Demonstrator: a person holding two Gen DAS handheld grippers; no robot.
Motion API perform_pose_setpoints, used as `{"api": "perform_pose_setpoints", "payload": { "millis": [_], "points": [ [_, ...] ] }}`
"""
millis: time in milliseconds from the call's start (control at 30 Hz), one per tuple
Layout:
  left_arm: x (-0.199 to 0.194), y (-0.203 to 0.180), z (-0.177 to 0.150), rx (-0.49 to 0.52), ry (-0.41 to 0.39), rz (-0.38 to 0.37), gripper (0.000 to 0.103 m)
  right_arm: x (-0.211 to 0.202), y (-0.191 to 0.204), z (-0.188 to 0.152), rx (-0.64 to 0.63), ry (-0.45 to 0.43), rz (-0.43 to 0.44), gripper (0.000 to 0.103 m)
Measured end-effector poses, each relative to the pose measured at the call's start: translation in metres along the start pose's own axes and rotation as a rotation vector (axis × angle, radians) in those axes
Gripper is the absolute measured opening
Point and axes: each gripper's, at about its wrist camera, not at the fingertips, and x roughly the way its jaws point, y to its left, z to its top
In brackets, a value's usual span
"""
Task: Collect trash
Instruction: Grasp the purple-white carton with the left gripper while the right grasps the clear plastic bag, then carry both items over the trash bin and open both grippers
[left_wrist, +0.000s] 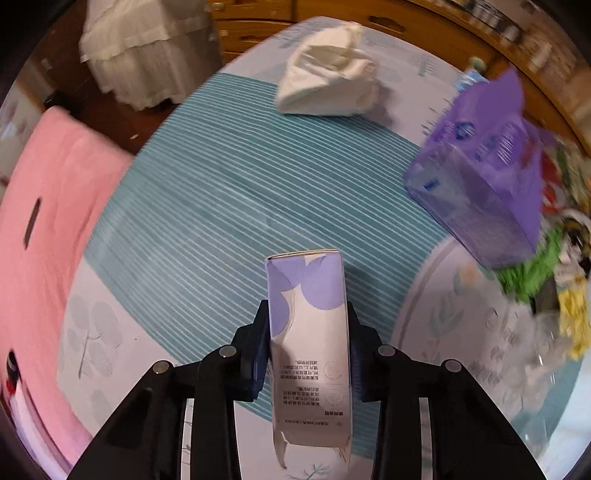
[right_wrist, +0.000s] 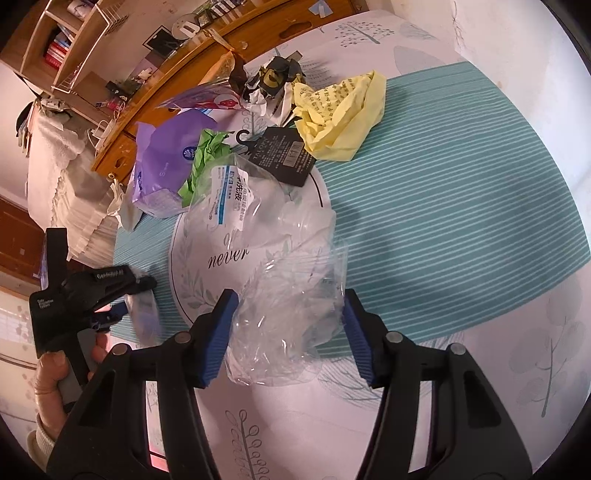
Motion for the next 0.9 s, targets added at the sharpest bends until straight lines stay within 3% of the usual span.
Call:
{"api": "perform_pose_setpoints", "payload": {
  "millis": [200,500,900],
  "points": [
    [-0.024,-0.002,-0.029,0.095,-0.06,-0.029,0.035,-0.006,0.004,-0.012,-0.003,-0.01,0.004,0.053],
    [-0.108,0.024,-0.077,0.247,-0.158,-0.091,0.035,-0.046,0.025,-0.047,-0.031,-0.07,0.004,0.052],
    [-0.199,0.099,-0.171,0.393,-0.215,-0.191,0.035,-0.12,0.062,-0.156,-0.03,-0.135,0.024,0.052]
  ]
}}
